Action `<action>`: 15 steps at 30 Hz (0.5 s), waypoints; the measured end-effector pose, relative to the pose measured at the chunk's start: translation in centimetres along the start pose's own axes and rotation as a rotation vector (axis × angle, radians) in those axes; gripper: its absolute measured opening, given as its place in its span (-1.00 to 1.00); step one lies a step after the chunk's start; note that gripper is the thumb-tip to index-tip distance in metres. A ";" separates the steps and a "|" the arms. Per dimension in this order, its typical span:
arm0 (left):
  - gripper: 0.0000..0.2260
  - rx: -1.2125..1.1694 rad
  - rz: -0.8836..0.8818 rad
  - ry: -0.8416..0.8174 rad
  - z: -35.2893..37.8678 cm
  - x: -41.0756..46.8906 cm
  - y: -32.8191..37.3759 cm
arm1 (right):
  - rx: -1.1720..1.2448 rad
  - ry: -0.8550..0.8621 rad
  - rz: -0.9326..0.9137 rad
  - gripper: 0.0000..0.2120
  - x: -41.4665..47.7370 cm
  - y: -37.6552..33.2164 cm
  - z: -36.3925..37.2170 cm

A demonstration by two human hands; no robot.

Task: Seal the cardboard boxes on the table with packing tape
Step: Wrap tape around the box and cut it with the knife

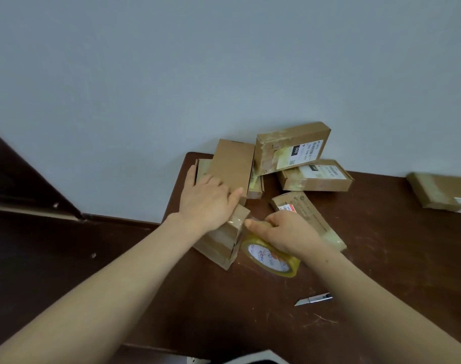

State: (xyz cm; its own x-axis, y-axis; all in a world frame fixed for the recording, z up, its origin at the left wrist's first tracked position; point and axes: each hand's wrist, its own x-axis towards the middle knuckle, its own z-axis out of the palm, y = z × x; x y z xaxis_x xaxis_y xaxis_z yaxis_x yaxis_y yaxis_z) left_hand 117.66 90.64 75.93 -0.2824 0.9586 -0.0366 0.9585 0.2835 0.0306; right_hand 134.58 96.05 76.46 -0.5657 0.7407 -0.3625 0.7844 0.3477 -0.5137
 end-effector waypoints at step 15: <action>-0.46 -0.066 0.443 0.258 0.5 -2.3 1.7 | 0.146 -0.021 -0.079 -0.62 0.4 1.0 1.3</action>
State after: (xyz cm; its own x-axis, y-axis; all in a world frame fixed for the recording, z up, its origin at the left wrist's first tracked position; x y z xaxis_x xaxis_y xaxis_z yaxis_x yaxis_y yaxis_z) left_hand 119.94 88.91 75.57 0.1410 0.9601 0.2414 0.9862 -0.1576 0.0506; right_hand 134.78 95.98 74.76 -0.6305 0.7016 -0.3321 0.6928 0.3157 -0.6483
